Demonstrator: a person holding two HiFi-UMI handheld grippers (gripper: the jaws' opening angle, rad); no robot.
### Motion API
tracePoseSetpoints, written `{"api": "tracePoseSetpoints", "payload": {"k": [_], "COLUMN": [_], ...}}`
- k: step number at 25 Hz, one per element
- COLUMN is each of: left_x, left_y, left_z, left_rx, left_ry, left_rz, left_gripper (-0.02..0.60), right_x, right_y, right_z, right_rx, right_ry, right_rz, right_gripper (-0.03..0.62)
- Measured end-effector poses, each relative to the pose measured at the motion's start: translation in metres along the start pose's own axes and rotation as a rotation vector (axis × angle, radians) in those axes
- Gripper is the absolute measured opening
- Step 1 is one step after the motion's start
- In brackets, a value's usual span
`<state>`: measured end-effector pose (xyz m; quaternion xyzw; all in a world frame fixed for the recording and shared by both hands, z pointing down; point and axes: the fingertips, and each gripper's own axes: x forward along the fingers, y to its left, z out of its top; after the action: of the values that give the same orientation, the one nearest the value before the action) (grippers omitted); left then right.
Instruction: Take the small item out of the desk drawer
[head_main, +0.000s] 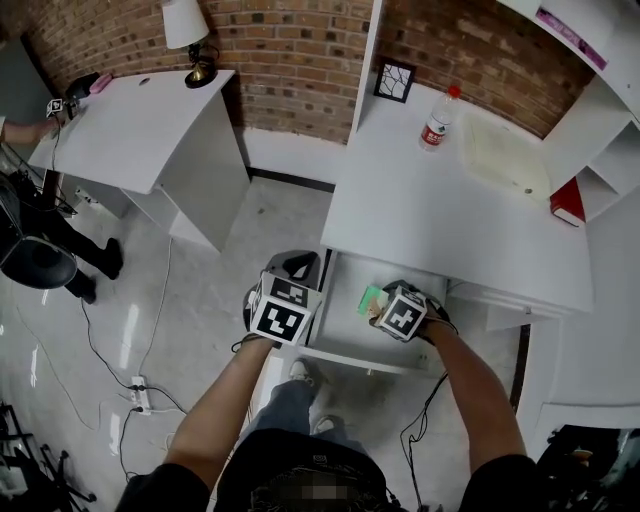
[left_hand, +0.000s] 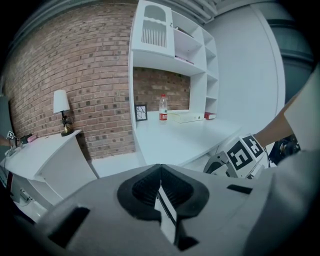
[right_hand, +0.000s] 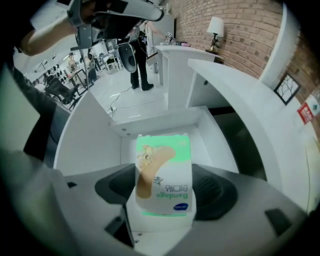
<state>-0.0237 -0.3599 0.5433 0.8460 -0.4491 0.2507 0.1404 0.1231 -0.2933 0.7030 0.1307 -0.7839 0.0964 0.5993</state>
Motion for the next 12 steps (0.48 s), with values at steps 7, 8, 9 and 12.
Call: {"api": "tracePoseSetpoints", "payload": {"k": [7,8,9,12], "left_x": [-0.015,-0.017,-0.019,-0.021], "left_y": [0.001,0.002,0.003,0.006], "left_z": [0.023,0.027,0.029,0.038], "left_rx": [0.025,0.024,0.017,-0.002], "left_ry": [-0.018,-0.023,-0.027,-0.045], "left_rz": [0.001,0.001,0.001,-0.001], "left_gripper": [0.005,0.005,0.005,0.005], "right_x": [-0.026,-0.03,-0.034,-0.049], "right_y": [0.013,0.016,0.018,0.019], "right_z": [0.009,0.011,0.013,0.018], "right_rx": [0.005,0.013,0.025,0.058], "right_ry": [-0.062,-0.076,-0.091,-0.14], "right_rz": [0.006,0.005,0.002,-0.018], "right_gripper": [0.347,0.347,0.347,0.347]}}
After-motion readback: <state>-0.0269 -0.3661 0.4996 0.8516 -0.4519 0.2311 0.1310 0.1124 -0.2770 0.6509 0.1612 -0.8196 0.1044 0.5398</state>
